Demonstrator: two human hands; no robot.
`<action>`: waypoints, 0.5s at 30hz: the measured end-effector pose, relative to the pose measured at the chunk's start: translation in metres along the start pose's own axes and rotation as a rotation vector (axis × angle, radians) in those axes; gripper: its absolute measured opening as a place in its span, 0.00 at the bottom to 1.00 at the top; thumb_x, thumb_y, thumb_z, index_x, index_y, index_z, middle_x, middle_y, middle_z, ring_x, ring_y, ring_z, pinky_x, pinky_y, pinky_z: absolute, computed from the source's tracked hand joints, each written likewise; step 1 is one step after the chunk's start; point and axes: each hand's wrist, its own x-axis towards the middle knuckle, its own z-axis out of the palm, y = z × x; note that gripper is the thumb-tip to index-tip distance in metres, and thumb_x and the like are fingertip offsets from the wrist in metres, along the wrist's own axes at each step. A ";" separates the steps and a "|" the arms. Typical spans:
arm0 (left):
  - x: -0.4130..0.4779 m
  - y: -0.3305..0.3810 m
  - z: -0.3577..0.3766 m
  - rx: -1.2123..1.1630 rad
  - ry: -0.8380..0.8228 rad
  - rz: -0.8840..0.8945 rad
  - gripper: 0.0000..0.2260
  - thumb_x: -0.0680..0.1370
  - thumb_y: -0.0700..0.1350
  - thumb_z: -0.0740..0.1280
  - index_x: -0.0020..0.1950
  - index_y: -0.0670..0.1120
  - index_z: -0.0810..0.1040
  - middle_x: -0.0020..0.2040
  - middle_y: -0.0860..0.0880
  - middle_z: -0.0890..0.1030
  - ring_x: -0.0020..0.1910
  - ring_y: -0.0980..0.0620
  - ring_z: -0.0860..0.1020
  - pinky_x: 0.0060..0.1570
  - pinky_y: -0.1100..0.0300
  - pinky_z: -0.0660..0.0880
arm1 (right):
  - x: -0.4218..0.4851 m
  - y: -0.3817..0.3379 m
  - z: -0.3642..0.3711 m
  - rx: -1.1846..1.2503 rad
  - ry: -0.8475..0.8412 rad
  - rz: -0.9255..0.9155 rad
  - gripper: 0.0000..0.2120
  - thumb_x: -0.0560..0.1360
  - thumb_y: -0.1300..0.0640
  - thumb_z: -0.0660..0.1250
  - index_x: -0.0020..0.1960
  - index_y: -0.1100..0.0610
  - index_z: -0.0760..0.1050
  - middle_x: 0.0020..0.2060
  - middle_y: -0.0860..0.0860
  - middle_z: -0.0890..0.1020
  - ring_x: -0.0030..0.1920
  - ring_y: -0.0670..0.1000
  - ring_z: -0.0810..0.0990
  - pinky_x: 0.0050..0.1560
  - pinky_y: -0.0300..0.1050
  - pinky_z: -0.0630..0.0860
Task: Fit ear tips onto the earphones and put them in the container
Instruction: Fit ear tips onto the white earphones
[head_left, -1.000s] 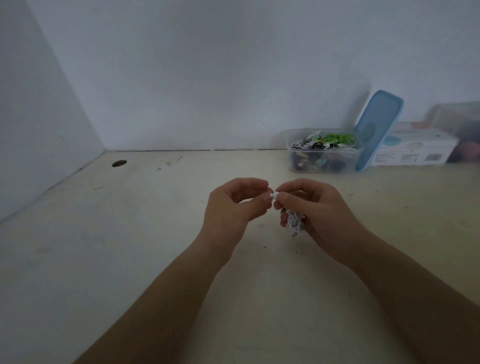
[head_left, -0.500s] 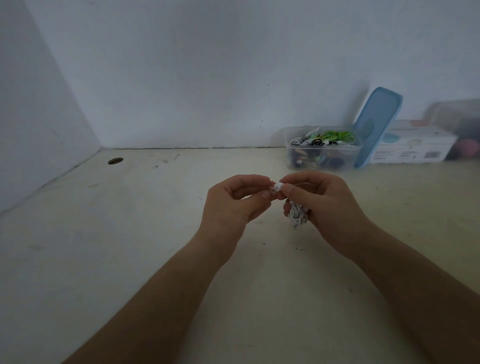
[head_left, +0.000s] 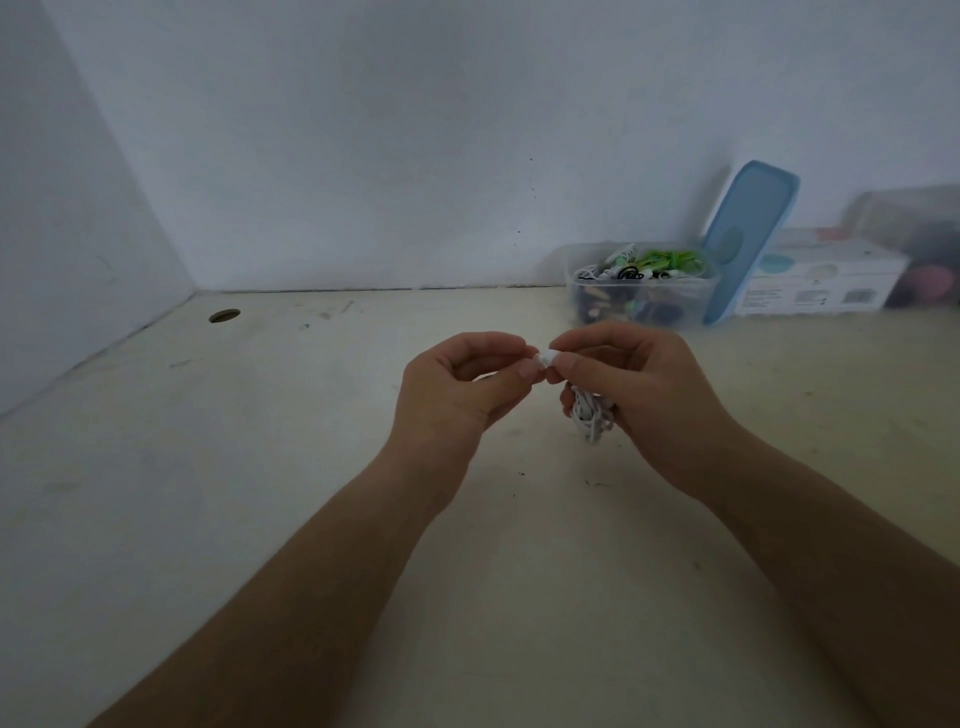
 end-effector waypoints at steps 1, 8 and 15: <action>0.000 0.000 0.000 -0.001 -0.003 0.002 0.10 0.71 0.32 0.73 0.51 0.39 0.81 0.48 0.40 0.85 0.51 0.42 0.84 0.54 0.54 0.80 | 0.000 0.000 -0.001 -0.017 0.008 -0.007 0.08 0.73 0.62 0.72 0.51 0.63 0.82 0.38 0.58 0.85 0.34 0.53 0.82 0.39 0.44 0.79; 0.000 0.001 -0.001 -0.053 -0.018 -0.008 0.09 0.72 0.30 0.71 0.50 0.39 0.81 0.47 0.40 0.85 0.49 0.43 0.85 0.51 0.57 0.80 | 0.001 -0.001 -0.001 -0.059 0.020 -0.011 0.07 0.73 0.62 0.73 0.50 0.63 0.82 0.37 0.58 0.85 0.33 0.53 0.82 0.39 0.44 0.80; 0.002 0.002 -0.003 -0.094 -0.053 -0.023 0.08 0.73 0.30 0.70 0.50 0.39 0.80 0.46 0.41 0.85 0.46 0.46 0.84 0.47 0.60 0.80 | 0.001 0.000 -0.003 -0.089 0.007 -0.014 0.08 0.73 0.61 0.73 0.51 0.62 0.82 0.37 0.56 0.85 0.34 0.52 0.81 0.40 0.45 0.80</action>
